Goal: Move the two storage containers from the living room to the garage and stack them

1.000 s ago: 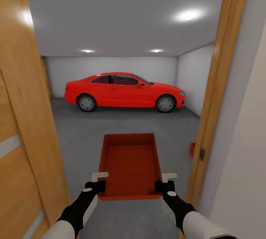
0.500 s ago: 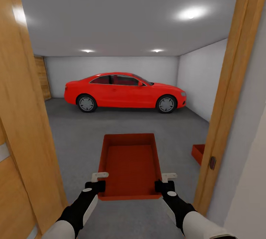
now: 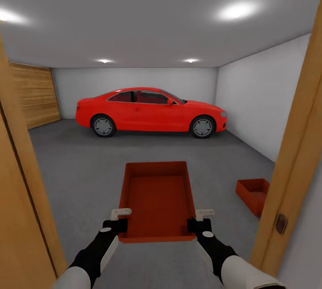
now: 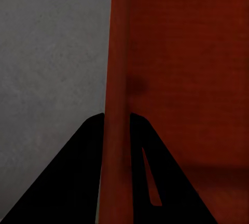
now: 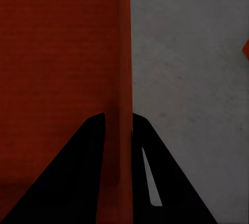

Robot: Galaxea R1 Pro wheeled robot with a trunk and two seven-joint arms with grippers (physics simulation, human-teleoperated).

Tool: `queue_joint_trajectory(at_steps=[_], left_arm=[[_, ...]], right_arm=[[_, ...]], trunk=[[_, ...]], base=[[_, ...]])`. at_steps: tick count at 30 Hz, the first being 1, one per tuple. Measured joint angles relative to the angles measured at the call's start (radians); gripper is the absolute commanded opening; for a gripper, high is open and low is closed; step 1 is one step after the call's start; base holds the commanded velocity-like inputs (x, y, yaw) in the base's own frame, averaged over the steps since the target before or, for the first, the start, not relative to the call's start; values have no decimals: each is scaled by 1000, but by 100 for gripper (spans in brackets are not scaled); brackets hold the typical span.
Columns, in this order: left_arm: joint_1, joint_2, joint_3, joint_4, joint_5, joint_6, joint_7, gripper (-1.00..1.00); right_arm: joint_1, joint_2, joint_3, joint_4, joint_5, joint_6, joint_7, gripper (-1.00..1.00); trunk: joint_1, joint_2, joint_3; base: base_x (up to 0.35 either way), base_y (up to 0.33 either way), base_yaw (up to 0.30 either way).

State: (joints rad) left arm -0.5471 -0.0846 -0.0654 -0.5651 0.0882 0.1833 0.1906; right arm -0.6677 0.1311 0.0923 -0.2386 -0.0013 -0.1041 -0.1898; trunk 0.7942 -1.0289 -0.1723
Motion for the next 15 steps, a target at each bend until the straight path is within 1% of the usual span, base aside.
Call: queue_joint_trajectory(at_steps=[15], left_arm=[[0,0,-1,1,1,-4,0,-100]], right_arm=[[0,0,-4,0,5,-3,1,-100]], trunk=[[0,0,0]], base=[[321,0,0]])
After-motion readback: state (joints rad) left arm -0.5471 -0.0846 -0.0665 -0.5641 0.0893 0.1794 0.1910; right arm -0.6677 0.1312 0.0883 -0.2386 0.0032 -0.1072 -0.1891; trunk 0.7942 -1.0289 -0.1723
